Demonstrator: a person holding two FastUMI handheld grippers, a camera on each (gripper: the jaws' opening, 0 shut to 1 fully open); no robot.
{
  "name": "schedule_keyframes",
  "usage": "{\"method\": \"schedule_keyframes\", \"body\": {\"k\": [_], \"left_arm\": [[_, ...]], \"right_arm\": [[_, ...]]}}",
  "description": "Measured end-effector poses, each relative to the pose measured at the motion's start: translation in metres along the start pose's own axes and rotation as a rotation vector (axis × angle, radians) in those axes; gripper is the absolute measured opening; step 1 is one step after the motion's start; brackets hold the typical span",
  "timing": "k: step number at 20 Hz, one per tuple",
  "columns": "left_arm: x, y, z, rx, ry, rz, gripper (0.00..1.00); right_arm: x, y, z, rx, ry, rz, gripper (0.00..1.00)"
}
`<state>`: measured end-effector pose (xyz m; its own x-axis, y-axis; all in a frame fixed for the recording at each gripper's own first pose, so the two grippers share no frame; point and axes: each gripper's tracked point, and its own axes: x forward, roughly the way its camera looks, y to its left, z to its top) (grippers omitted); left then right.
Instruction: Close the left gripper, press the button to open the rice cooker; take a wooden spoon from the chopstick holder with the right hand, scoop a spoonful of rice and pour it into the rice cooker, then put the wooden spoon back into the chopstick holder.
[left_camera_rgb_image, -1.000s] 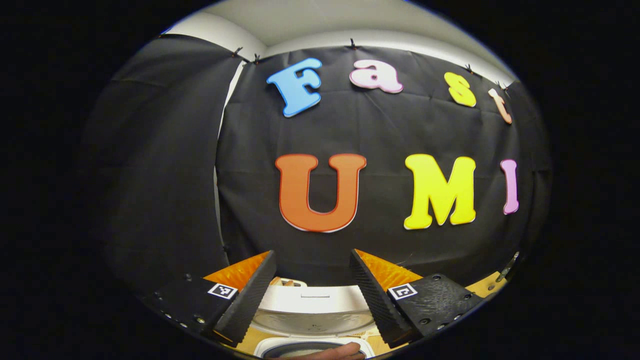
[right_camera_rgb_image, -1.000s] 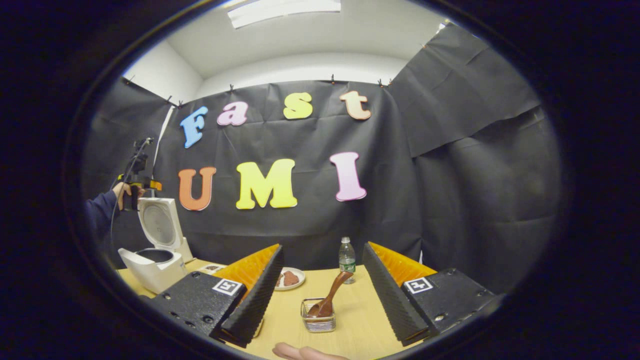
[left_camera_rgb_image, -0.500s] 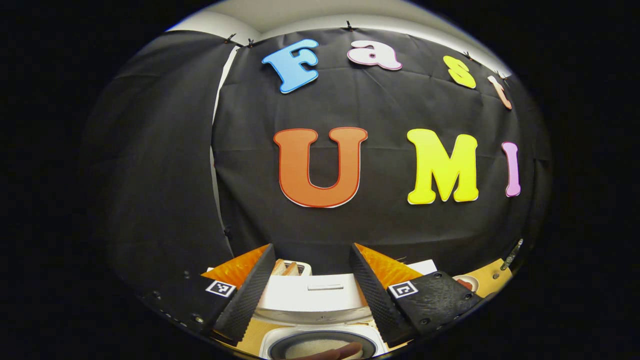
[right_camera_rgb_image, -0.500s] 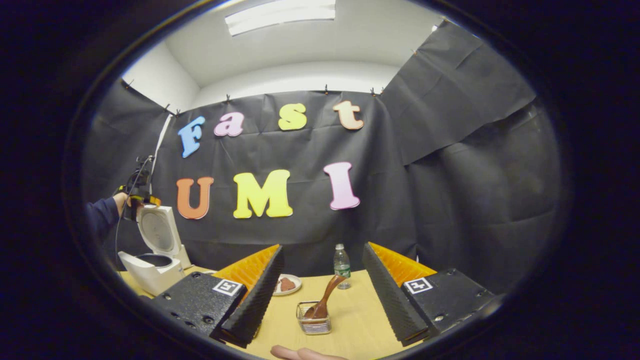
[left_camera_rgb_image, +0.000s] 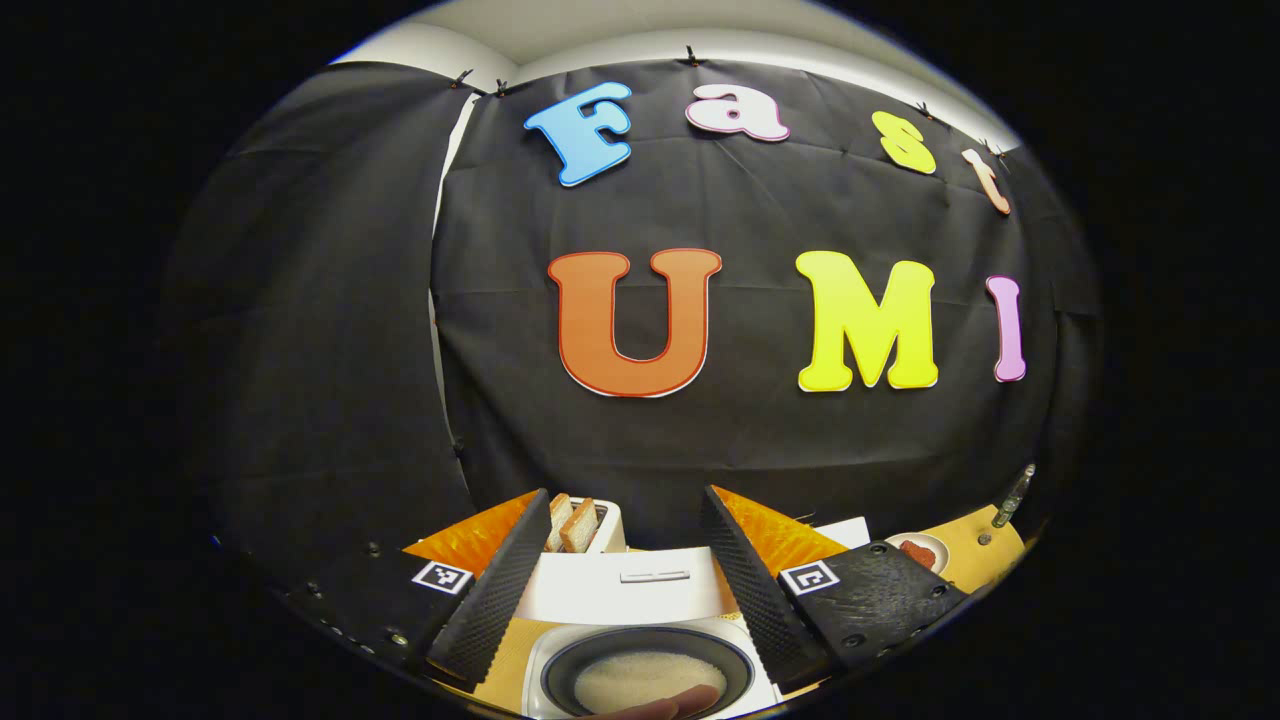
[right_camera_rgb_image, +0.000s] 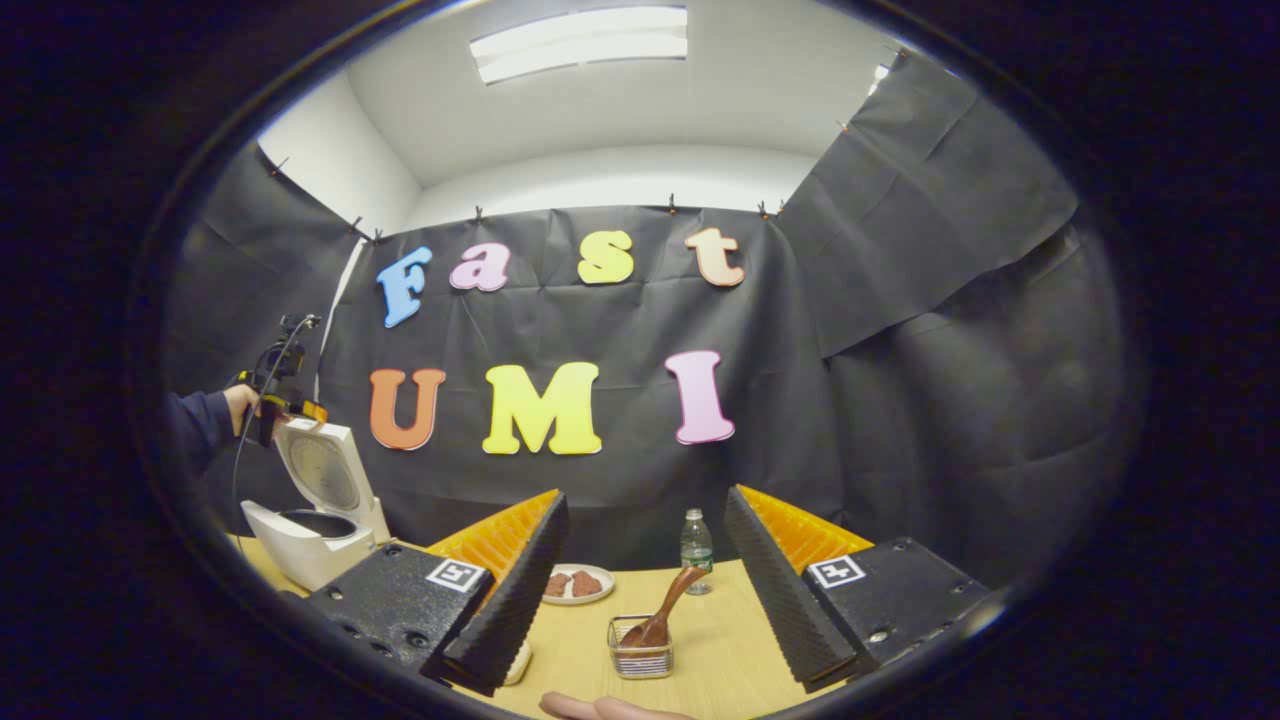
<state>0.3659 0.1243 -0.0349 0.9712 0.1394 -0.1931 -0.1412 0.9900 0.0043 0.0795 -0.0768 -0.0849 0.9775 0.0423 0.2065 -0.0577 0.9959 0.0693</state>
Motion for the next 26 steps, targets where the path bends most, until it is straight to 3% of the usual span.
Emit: {"method": "schedule_keyframes", "body": {"k": [4,5,10,16,26], "left_arm": [[-0.009,0.0,-0.018,-0.005,0.054,0.0,1.0],[-0.012,0.002,-0.027,-0.017,0.085,0.015,0.96],[-0.038,-0.015,-0.068,-0.008,0.187,-0.012,0.93],[-0.067,-0.024,-0.121,-0.008,0.339,0.012,0.93],[-0.104,-0.03,-0.176,0.001,0.417,-0.01,0.94]], "right_arm": [[-0.003,0.008,-0.015,0.031,0.065,0.043,1.0],[-0.004,0.007,-0.017,0.04,0.078,0.048,1.0],[-0.002,0.0,-0.026,0.049,0.105,0.039,0.98],[0.003,0.004,-0.033,0.039,0.135,0.045,1.0],[0.004,0.003,-0.035,-0.008,0.151,0.036,1.0]]}}
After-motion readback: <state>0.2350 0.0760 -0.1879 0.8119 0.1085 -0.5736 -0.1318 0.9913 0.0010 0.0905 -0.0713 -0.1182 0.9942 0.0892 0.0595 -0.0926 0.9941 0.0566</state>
